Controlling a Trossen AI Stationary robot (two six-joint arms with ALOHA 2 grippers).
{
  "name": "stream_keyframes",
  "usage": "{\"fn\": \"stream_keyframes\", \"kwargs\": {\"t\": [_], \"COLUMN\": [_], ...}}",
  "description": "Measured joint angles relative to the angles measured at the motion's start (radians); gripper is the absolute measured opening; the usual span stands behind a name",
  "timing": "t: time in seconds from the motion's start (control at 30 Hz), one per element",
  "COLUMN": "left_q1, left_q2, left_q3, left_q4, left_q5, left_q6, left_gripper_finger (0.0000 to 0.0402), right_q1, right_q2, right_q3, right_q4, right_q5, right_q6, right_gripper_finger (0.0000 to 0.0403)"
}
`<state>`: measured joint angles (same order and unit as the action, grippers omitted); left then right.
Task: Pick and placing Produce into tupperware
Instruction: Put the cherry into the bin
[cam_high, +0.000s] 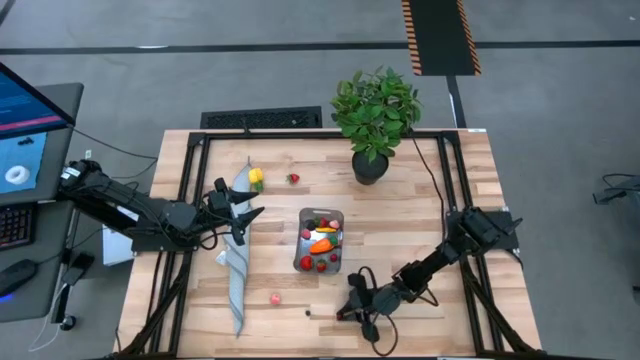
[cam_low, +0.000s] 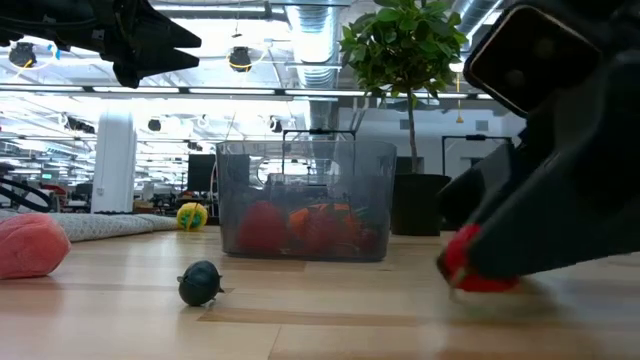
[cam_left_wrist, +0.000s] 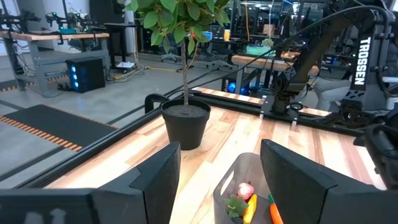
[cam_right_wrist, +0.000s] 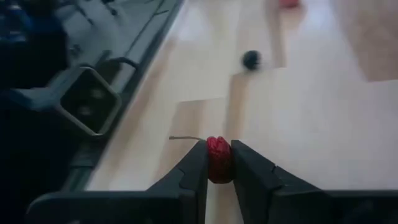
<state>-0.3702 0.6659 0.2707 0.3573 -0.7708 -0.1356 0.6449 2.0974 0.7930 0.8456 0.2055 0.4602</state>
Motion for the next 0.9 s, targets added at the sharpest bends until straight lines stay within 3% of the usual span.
{"fn": "stream_keyframes", "kwargs": {"t": [0.43, 0.73, 0.8, 0.9], "left_q1": [0.0, 0.0, 0.0, 0.0], "left_q2": [0.0, 0.0, 0.0, 0.0], "left_q3": [0.0, 0.0, 0.0, 0.0], "left_q4": [0.0, 0.0, 0.0, 0.0], "left_q5": [0.0, 0.001, 0.001, 0.001], "left_q6": [0.0, 0.0, 0.0, 0.0], "left_gripper_finger": [0.0212, 0.0212, 0.0212, 0.0212], "right_q1": [-0.055, -0.102, -0.089, -0.063], "right_q2": [-0.018, -0.151, -0.185, -0.246], "right_q3": [0.064, 0.073, 0.074, 0.073], "right_q4": [0.001, -0.048, -0.073, -0.137], "right_q5": [-0.015, -0.047, -0.026, 0.095], "right_q6": [-0.116, -0.129, -0.146, -0.218], "right_gripper_finger": [0.0087, 0.0087, 0.0087, 0.0087]}}
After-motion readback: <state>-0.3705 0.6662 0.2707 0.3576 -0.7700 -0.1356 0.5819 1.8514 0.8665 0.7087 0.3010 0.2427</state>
